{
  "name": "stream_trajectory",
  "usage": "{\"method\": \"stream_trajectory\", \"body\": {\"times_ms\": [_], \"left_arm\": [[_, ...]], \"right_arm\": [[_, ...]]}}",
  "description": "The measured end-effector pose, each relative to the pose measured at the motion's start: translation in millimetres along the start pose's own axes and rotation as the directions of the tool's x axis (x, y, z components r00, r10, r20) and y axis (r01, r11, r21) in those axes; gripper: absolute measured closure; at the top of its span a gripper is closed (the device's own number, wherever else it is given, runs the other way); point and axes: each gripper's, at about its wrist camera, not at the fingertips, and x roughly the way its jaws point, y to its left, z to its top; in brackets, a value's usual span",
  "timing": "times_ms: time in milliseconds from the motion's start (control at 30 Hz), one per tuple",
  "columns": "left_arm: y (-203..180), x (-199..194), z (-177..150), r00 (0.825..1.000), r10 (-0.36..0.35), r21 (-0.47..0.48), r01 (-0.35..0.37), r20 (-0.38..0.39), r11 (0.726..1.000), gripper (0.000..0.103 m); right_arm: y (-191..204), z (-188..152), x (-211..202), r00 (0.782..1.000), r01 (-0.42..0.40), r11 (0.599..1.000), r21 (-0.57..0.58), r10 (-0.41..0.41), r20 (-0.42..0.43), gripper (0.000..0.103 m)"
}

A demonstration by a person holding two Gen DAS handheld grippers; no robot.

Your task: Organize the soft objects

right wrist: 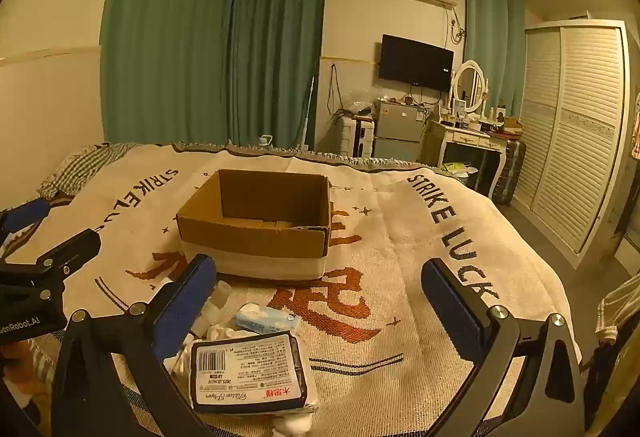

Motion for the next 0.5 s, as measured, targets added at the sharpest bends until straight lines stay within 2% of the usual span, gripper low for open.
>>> {"method": "stream_trajectory", "body": {"times_ms": [500], "left_arm": [[-8, -4, -6, 0.999, 0.024, 0.023, -0.025, 0.024, 0.999, 0.004]], "right_arm": [[-2, 0, 1, 1.0, 0.002, 1.0, 0.002, -0.002, -0.005, 0.0]]}}
